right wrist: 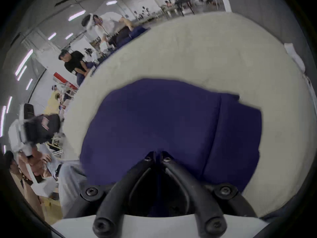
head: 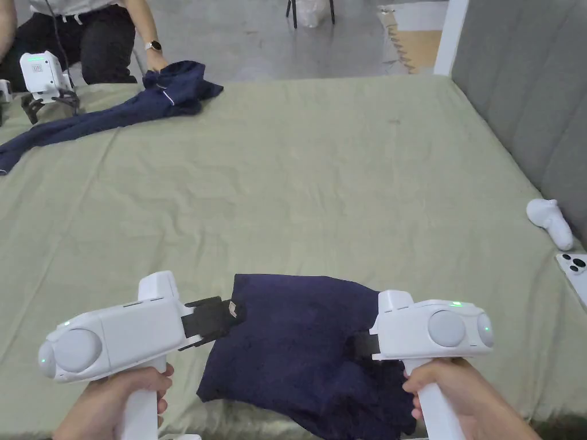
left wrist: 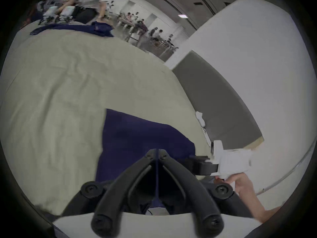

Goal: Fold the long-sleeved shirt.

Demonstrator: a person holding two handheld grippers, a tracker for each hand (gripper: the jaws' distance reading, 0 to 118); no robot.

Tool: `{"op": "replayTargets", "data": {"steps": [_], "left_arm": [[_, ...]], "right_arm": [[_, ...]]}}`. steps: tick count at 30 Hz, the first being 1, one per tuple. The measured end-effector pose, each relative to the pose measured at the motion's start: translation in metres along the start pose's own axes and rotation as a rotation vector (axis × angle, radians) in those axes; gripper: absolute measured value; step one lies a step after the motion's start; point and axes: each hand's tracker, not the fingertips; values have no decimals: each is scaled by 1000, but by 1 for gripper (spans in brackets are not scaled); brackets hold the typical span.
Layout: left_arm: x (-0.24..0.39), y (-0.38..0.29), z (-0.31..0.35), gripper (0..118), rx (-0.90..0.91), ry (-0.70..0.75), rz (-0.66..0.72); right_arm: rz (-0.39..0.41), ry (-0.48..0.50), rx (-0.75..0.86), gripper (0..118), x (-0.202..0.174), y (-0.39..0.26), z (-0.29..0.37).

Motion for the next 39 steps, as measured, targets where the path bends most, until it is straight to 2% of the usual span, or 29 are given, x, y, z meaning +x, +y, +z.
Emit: {"op": "replayTargets", "data": {"steps": [1, 2, 3, 4, 5, 9, 15, 17, 18, 19, 20, 21, 22, 24, 28, 30, 34, 36, 39], "left_arm": [[-12, 1, -1, 37, 1, 3, 32], [-24, 1, -3, 68, 1, 1, 64], [-33, 2, -7, 98, -16, 7, 70], [-42, 1, -12, 110, -23, 9, 76], [-53, -4, -15, 109, 12, -17, 78], [-72, 1, -38, 109, -71, -4, 151], [-77, -6, -92, 106, -186, -206, 339], [-59, -12, -106, 103, -144, -213, 278], [-50, -11, -109, 87, -137, -189, 232], [-43, -11, -113, 42, -163, -158, 197], [-38, -13, -117, 35, -200, -71, 160], [-34, -15, -117, 35, -207, -15, 104], [-32, -14, -114, 34, -207, -22, 69], [-33, -7, -109, 33, -196, -56, 109], [-22, -1, -96, 32, -186, -44, 47], [-22, 4, -87, 31, -168, -41, 51], [-29, 18, -65, 29, -141, -42, 43], [-38, 29, -49, 29, -122, -16, 35], [-65, 52, -16, 29, -73, 18, 44]], "right_arm": [[-27, 21, 11, 2, 8, -3, -4], [-75, 76, 33, 2, 15, -5, -5], [-97, 92, 38, 2, 17, -5, -1], [-112, 98, 29, 2, 19, -5, 0], [-98, 84, 27, 2, 17, -3, 1], [-65, 57, 21, 2, 8, -2, 0], [-66, 49, 25, 2, 8, -3, 0], [-71, 52, 25, 2, 8, -3, -1], [-75, 53, 24, 2, 8, -3, -1], [-81, 56, 23, 2, 8, -3, 1], [-88, 57, 21, 2, 9, -2, 1], [-90, 59, 20, 2, 9, -2, 1], [-89, 61, 17, 2, 8, -2, 1], [-76, 52, 13, 2, 6, 0, 1], [-27, -15, 0, 2, -14, 8, 9], [57, -74, 86, 2, -36, 16, 21], [182, -96, 263, 2, -93, 47, 45], [280, -119, 369, 2, -131, 63, 55], [366, -78, 497, 2, -189, 82, 60]]}}
